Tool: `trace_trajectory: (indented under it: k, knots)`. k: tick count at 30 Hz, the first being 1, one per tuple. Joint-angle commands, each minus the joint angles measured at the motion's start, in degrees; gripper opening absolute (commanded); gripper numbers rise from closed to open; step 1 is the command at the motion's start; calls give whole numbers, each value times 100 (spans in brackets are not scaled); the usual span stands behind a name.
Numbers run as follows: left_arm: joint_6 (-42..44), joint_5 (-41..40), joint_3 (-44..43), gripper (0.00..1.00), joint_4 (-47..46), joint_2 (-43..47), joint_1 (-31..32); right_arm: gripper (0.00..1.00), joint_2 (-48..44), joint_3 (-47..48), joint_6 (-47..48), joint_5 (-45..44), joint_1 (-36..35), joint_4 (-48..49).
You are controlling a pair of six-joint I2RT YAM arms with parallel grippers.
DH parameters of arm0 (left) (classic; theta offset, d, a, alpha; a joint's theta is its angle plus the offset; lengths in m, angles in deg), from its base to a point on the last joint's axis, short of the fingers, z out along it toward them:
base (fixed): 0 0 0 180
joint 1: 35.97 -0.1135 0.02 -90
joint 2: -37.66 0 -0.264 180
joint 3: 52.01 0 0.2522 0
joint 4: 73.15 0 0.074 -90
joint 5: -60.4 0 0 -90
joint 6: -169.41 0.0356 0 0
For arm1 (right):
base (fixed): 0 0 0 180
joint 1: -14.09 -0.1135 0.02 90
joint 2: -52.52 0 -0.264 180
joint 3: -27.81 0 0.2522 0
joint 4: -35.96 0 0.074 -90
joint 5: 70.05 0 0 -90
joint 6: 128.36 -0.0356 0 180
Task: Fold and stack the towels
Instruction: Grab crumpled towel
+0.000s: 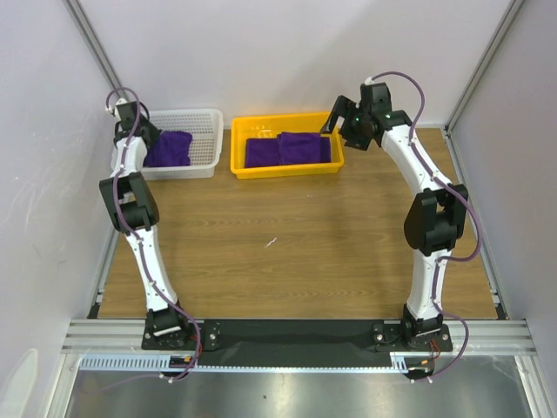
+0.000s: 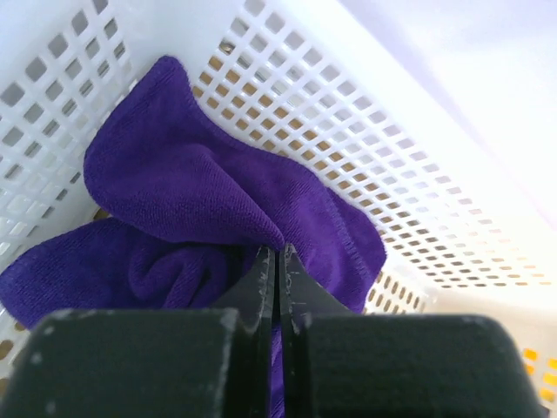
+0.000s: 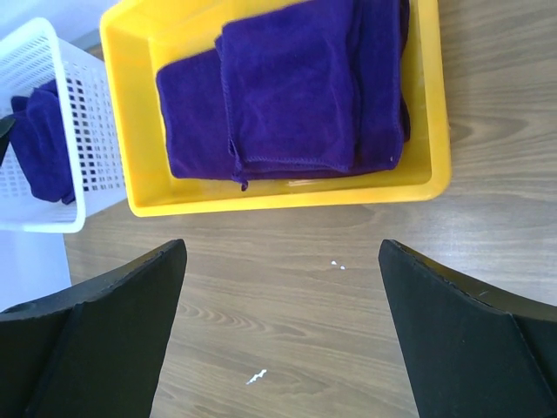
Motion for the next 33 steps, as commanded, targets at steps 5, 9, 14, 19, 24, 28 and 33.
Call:
trace_trajectory:
  k: [5,9,14,19,24,28,33]
  knots:
    - [-7,366,744,0,-658,1380,6,100,-117,429,213,-50,-2,-54]
    - [90,383,1702,0,-1140,2548,164,100,-283,236,152,335,-19,227]
    - [177,410,2477,0,-1301,3997,322,100,-748,-247,265,539,-19,553]
    - [590,261,2435,0,-985,5063,673,100,-1083,-327,398,758,-19,535]
    - [881,260,1504,0,67,5688,884,100,-1601,-598,380,881,-11,553]
    - [986,436,713,0,738,6031,1113,100,-1996,-923,450,978,-2,500]
    - [1232,532,719,0,1422,6567,1543,100,-2445,-1469,564,1048,-2,404]
